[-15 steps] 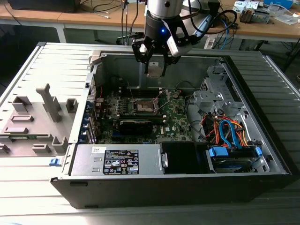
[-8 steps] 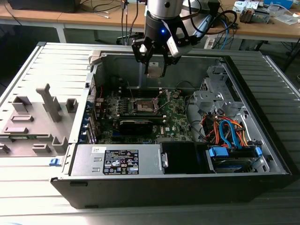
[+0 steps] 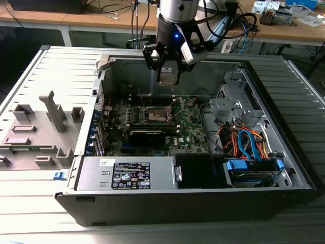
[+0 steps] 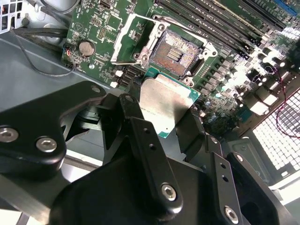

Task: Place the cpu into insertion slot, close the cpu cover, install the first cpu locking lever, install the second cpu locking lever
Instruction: 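Place the cpu into insertion slot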

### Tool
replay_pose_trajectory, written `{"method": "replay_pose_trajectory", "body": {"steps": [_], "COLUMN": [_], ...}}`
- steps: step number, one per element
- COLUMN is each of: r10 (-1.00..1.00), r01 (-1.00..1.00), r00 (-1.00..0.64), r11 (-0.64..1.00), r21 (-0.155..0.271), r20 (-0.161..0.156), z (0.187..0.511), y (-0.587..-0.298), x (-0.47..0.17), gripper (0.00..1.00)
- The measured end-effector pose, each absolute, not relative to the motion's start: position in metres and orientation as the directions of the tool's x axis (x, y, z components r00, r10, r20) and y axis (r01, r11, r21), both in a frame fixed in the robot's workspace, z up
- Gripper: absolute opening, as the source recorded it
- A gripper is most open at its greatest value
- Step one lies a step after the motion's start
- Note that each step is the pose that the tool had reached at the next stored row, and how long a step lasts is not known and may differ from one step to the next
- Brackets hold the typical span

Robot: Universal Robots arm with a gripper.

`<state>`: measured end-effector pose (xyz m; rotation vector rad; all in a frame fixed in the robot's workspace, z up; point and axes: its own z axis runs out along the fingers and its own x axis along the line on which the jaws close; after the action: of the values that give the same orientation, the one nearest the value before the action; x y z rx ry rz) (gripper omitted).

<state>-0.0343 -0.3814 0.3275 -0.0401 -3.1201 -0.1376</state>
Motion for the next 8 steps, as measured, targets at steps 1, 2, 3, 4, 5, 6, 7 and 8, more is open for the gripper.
{"method": "replay_pose_trajectory", "body": {"steps": [1,2,3,4,5,6,7,8], "r10": [0.025,0.025,0.025,0.025,0.025,0.025,0.025,0.025], "r01": [0.026,0.026,0.026,0.026,0.026,0.026,0.026,0.026], "r00": [-1.0,-1.0,-1.0,-1.0,-1.0,-1.0,-1.0,-1.0], "r11": [0.996,0.996,0.996,0.996,0.996,0.996,0.996,0.996], "r21": [0.088,0.088,0.088,0.088,0.088,0.088,0.088,0.088], "r20": [0.019,0.019,0.019,0.019,0.019,0.019,0.019,0.019], "z": [0.3274,0.3273,0.3272,0.3271,0.327,0.3269,0.3268,0.3264], "y": [-0.3815,-0.3815,-0.3817,-0.3818,-0.3819,-0.3821,-0.3822,-0.3826], "x": [-0.0343,-0.0343,-0.0343,-0.0343,-0.0343,-0.0343,-0.0343,-0.0343], "gripper": [0.55,0.55,0.55,0.55,0.55,0.55,0.55,0.55]}}
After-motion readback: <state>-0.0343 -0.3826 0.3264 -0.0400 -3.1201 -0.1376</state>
